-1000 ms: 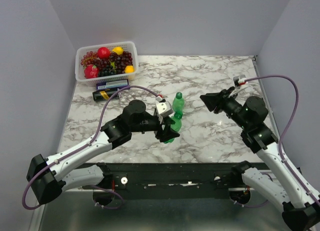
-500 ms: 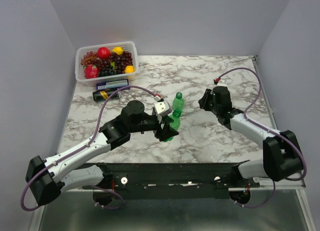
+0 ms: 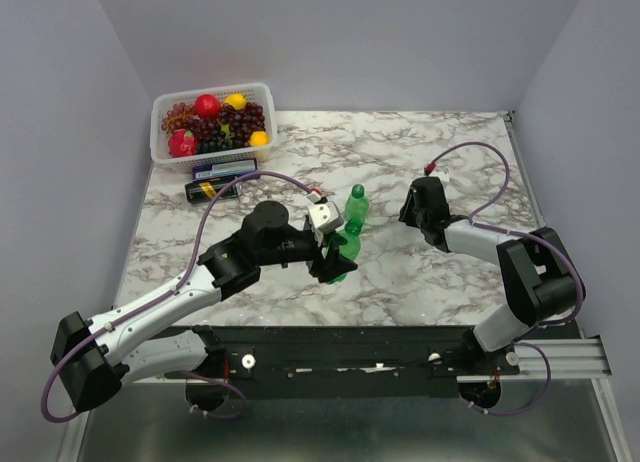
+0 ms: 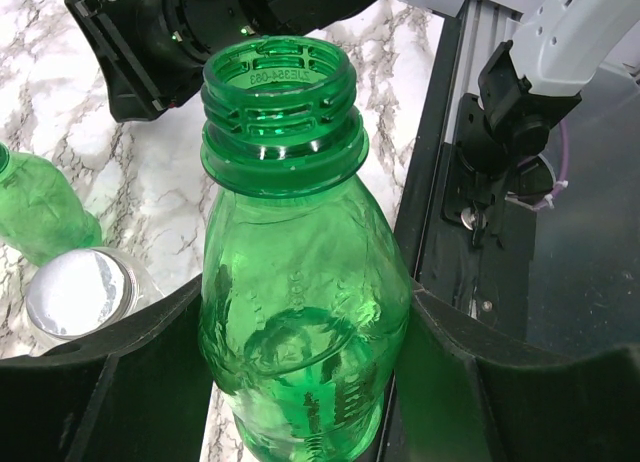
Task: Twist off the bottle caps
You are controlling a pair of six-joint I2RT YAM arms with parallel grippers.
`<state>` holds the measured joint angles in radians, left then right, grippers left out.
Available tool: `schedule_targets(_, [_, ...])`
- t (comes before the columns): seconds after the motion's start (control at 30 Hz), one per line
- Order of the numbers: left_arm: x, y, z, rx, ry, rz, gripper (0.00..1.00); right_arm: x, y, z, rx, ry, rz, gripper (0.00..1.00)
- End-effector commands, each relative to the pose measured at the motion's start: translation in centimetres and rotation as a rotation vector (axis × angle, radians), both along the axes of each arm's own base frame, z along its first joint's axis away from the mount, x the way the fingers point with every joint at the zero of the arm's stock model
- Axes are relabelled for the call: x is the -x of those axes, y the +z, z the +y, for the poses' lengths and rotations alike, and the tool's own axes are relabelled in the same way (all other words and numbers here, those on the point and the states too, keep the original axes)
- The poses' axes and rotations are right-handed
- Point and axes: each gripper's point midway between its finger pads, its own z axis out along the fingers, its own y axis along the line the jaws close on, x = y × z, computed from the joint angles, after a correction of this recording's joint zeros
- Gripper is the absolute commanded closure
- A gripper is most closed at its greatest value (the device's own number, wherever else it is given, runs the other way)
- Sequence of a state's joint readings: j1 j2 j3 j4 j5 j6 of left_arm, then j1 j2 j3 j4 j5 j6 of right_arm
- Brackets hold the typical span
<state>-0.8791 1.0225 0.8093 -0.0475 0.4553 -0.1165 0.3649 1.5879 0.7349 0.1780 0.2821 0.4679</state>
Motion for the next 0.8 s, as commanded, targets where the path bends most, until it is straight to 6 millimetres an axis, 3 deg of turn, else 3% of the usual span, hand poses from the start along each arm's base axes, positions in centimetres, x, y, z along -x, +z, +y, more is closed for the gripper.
schedule_targets(0.0, [-0.2, 1.6, 0.1, 0.036, 0.013, -0.045, 0.98, -2.0, 1.4, -1.1, 0.021, -0.107, -0.066, 0.69])
schedule_targets(0.17, [-0.2, 1.6, 0.1, 0.035, 0.012, -0.046, 0.98, -2.5, 0.9, -0.9, 0.082, -0.133, -0.048, 0.64])
schedule_targets(0.33, [-0.2, 1.6, 0.2, 0.034, 0.011, -0.045, 0.98, -2.4, -0.8, -0.7, 0.122, -0.143, 0.008, 0.61])
schedule_targets(0.5, [-0.2, 1.6, 0.2, 0.036, 0.011, -0.046, 0.98, -2.4, -0.9, -0.7, 0.15, -0.151, 0.01, 0.59])
schedule_targets(0.6, [-0.1, 1.7, 0.2, 0.036, 0.008, -0.046, 0.98, -2.5, -0.8, -0.7, 0.155, -0.152, 0.012, 0.54])
schedule_targets(0.77, [-0.1, 1.8, 0.2, 0.039, 0.008, -0.049, 0.98, -2.4, -0.9, -0.5, 0.16, -0.144, 0.021, 0.34])
